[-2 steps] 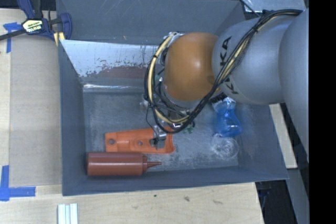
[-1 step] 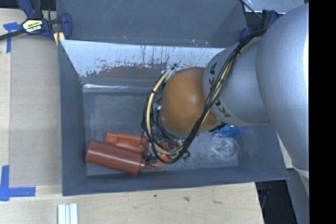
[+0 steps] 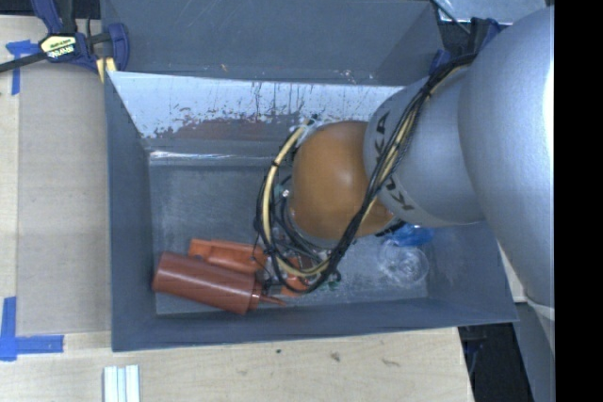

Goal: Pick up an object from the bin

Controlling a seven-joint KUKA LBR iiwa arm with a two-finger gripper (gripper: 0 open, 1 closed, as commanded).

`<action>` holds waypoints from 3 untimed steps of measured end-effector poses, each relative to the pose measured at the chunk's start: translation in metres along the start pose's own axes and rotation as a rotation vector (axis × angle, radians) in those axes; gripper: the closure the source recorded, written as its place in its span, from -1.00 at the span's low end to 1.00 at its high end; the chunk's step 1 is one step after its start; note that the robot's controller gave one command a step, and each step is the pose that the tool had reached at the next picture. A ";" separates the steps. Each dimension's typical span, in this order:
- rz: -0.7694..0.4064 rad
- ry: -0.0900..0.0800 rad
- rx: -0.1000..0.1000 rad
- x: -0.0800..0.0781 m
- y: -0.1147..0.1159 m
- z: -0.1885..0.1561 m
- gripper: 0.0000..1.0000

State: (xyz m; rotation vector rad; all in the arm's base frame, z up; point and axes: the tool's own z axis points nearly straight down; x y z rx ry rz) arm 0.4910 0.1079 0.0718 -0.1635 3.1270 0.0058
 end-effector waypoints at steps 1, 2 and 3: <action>0.021 -0.008 0.000 0.001 -0.004 -0.101 1.00; -0.003 -0.007 0.000 -0.009 -0.015 -0.134 1.00; -0.001 -0.011 0.000 -0.001 -0.010 -0.244 1.00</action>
Offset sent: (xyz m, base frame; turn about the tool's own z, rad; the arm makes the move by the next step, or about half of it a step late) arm 0.0075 -0.0140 0.1322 -0.0041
